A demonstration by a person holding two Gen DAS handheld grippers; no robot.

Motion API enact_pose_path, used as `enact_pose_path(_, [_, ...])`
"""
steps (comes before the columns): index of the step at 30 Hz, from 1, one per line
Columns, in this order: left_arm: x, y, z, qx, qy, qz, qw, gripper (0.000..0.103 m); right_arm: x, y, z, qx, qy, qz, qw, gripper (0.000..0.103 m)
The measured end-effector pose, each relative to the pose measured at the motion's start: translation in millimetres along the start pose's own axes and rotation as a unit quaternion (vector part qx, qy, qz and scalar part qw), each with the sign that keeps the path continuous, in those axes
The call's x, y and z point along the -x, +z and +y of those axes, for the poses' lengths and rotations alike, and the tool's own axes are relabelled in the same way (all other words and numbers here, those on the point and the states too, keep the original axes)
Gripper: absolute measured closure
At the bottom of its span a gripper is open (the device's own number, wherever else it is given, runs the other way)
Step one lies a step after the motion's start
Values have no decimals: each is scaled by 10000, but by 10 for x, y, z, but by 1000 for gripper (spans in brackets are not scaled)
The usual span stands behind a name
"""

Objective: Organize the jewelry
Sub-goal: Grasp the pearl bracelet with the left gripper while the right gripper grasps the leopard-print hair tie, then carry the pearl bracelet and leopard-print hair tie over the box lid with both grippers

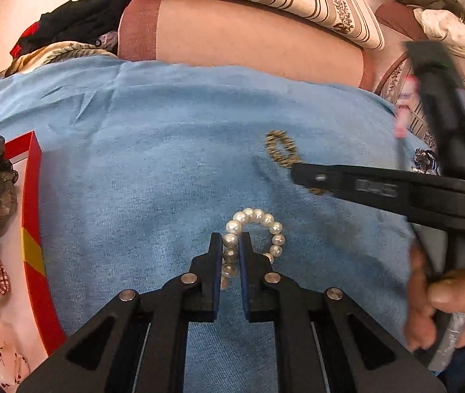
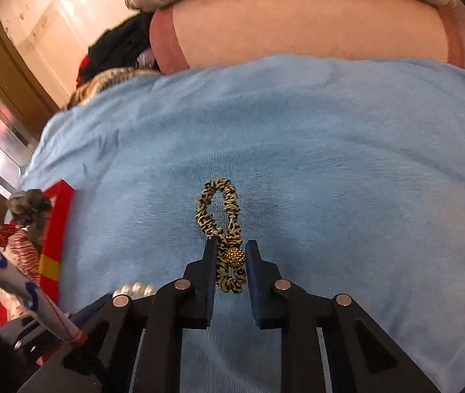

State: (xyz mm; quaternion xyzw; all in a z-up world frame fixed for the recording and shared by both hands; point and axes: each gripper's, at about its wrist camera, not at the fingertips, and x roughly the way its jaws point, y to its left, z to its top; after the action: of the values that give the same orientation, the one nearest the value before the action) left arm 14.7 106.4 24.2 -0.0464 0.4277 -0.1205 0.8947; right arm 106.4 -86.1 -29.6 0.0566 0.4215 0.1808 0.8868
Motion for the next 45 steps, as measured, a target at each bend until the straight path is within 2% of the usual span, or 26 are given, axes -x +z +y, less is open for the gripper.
enact_pose_path(6, [37,18,-17,-56,37,-148,9999,94,471,-242,-7,-312,348,-419,9980,84])
enact_pose_path(13, [114,34,-45,-97,81,-326,9994,94,363,-284,1,-367,474,-341,9976,84])
enact_pose_path(21, [177,85,-1,7,152,-534,9985,94,405,-326,135,-86,507,-408,9978,84])
enact_pose_path(31, [266,108,26,-16,387,-750,9964,94,435,-393,312,253,419,-535,9974,84])
enact_pose_path(45, [403,130,-30,-247,827,-1140,9897,94,457,-398,311,245,465,-542,9971,84])
